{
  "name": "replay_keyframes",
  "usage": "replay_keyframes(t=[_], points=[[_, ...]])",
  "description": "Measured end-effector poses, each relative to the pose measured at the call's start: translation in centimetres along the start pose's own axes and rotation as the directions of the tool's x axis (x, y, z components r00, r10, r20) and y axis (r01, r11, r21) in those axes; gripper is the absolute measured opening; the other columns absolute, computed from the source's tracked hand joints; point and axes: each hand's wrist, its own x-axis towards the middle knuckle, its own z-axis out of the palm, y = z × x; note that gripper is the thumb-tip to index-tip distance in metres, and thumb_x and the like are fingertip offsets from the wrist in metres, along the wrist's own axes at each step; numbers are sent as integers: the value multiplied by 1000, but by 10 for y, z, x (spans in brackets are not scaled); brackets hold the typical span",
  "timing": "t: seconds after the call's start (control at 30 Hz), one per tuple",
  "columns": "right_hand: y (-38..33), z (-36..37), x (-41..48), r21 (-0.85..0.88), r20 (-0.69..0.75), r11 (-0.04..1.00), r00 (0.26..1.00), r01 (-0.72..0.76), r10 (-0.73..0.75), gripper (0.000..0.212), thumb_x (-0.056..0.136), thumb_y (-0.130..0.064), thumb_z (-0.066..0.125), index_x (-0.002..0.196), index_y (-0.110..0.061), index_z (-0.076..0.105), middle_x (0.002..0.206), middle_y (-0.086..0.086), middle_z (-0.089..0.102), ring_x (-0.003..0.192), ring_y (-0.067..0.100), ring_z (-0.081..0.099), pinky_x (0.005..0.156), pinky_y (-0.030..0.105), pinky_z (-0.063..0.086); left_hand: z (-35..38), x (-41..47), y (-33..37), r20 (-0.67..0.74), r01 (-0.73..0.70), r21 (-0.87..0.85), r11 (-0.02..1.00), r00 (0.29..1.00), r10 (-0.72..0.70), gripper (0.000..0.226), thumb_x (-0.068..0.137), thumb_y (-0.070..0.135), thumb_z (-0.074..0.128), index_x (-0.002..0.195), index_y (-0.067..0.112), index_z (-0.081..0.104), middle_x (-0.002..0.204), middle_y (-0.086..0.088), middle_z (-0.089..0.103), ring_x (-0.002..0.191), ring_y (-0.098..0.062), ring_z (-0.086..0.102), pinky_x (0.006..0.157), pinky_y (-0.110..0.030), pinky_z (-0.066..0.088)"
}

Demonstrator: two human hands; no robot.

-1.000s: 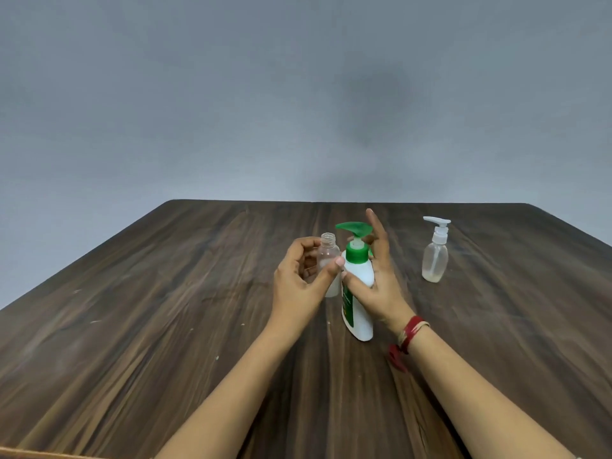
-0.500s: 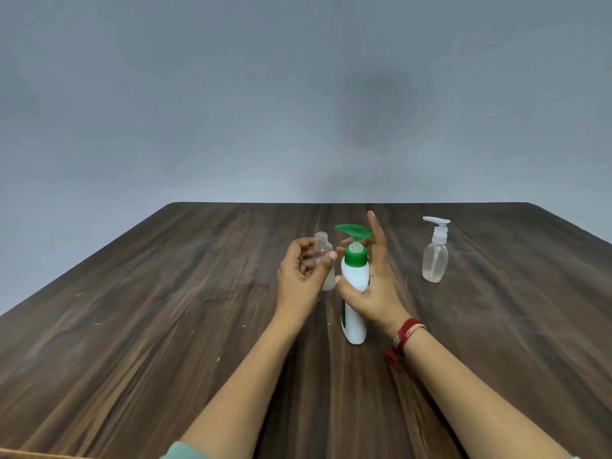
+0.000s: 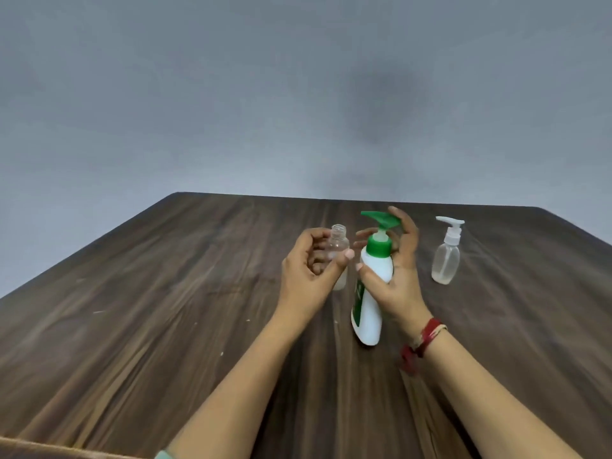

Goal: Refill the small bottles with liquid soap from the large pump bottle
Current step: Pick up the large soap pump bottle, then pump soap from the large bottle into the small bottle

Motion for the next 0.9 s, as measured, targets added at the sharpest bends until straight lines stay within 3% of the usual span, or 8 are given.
replay_keyframes(t=[0.27, 0.4, 0.6, 0.77, 0.9], points=[[-7, -6, 4, 48, 89, 999, 996, 21, -25, 81, 75, -17, 60, 145, -33, 22, 92, 3, 63, 89, 22, 62, 86, 32, 49, 2, 0, 9, -34, -27, -43, 999, 999, 26, 33, 74, 43, 72, 101, 30, 60, 95, 0, 70, 83, -20, 68, 71, -33, 54], [-11, -4, 3, 67, 113, 998, 993, 20, -27, 76, 73, -17, 60, 140, -32, 28, 89, 6, 62, 83, 23, 61, 78, 38, 51, 4, -3, 11, -11, -14, -38, 999, 1000, 13, 32, 74, 44, 72, 101, 33, 59, 97, 0, 69, 85, -16, 68, 70, -26, 54], [-8, -4, 1, 32, 125, 999, 992, 12, -16, 78, 74, -18, 60, 142, -34, 27, 101, 0, 60, 92, 21, 61, 82, 40, 51, 4, -4, 13, -1, -12, -41, 999, 1000, 12, 30, 76, 40, 72, 102, 32, 60, 97, 3, 71, 88, -12, 69, 72, -25, 54], [-9, -2, 0, -16, 156, 1000, 988, 0, 2, 83, 76, -24, 63, 145, -45, 24, 131, 11, 54, 115, 28, 57, 98, 52, 48, 4, -3, 16, -19, -12, -58, 998, 1000, 11, 32, 74, 41, 72, 102, 30, 60, 96, 5, 70, 85, -12, 68, 71, -24, 54], [-9, -3, 1, 16, 138, 999, 990, 35, -37, 74, 75, -22, 63, 139, -41, 31, 129, 4, 53, 109, 22, 59, 92, 41, 50, 4, -4, 16, -8, -17, -56, 998, 1000, 16, 33, 74, 41, 71, 103, 29, 60, 96, 4, 70, 87, -11, 69, 70, -21, 53]])
